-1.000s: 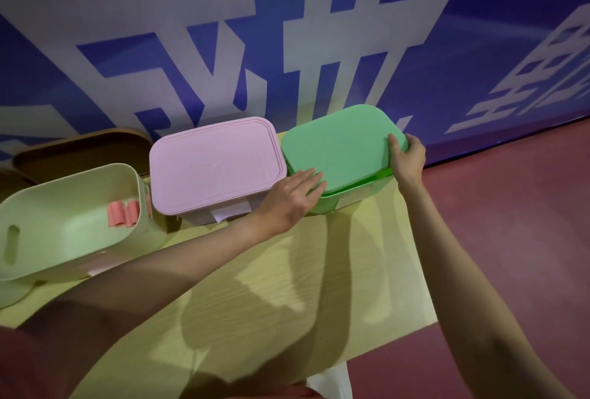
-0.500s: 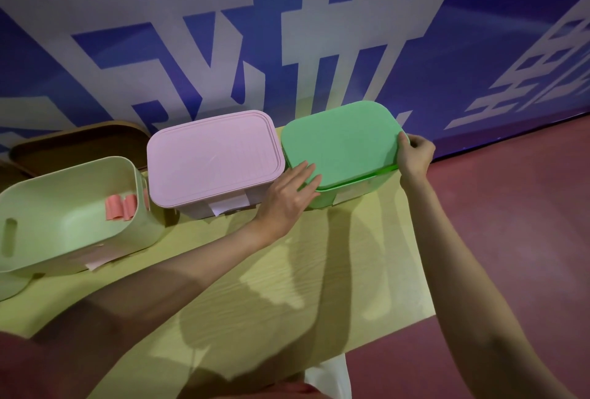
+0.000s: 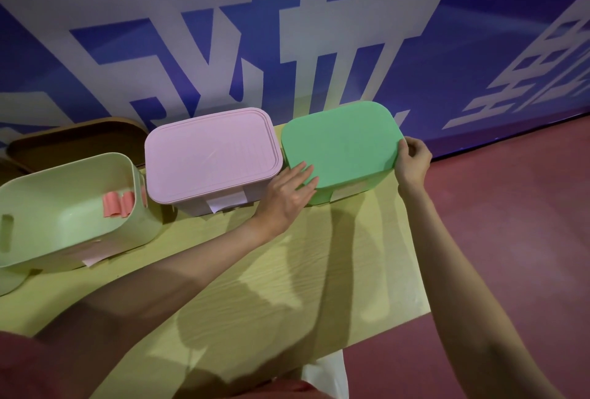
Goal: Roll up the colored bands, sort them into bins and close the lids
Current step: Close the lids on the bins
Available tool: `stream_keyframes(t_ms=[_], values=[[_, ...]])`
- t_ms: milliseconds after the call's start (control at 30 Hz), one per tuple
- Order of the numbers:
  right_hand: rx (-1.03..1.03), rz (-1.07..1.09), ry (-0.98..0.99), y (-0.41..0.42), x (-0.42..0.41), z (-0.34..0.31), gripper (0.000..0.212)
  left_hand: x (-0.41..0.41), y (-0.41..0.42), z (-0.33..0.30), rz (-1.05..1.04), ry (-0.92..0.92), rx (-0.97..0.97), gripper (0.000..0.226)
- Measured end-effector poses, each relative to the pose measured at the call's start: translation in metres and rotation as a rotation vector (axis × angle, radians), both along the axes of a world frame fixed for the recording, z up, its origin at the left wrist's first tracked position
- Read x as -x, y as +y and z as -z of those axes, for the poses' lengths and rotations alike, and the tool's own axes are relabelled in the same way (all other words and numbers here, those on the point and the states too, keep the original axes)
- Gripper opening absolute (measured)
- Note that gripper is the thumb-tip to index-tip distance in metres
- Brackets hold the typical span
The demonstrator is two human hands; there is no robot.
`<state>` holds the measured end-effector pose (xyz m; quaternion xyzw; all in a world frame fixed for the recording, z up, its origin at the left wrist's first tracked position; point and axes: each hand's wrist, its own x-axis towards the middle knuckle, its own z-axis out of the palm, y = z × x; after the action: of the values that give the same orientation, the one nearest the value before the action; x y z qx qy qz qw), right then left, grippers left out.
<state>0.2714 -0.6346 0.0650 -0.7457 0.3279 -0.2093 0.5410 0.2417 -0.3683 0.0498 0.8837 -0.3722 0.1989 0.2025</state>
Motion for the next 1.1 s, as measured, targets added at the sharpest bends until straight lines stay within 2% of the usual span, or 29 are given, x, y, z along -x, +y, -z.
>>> stream_keyframes(t_ms=[167, 367, 567, 767, 800, 867, 933, 1100], values=[[0.057, -0.051, -0.035, 0.012, 0.003, 0.002, 0.034, 0.0, 0.001, -0.003, -0.028, 0.049, 0.023, 0.032], [0.06, -0.06, -0.037, 0.019, -0.014, 0.0, 0.034, -0.017, -0.012, -0.022, -0.1, 0.028, -0.165, 0.037], [0.098, -0.094, 0.01, 0.017, -0.036, -0.005, 0.035, -0.036, -0.021, -0.034, -0.148, 0.049, -0.283, 0.031], [0.139, -0.169, 0.074, 0.012, -0.041, -0.004, 0.04, -0.047, -0.016, -0.033, -0.098, 0.106, -0.292, 0.02], [0.139, -0.166, 0.094, 0.014, -0.04, -0.005, 0.044, -0.048, -0.014, -0.034, -0.078, 0.132, -0.263, 0.021], [0.193, -0.104, 0.089, 0.026, -0.036, -0.011, 0.05, -0.048, -0.004, -0.039, -0.104, 0.186, -0.134, 0.039], [0.293, -0.051, -0.005, 0.055, -0.027, -0.023, 0.051, -0.044, 0.019, -0.052, -0.18, 0.189, -0.026, 0.053], [0.424, -0.267, -0.223, 0.163, -0.007, -0.051, 0.05, -0.033, 0.12, -0.069, -0.452, 0.172, 0.184, 0.047]])
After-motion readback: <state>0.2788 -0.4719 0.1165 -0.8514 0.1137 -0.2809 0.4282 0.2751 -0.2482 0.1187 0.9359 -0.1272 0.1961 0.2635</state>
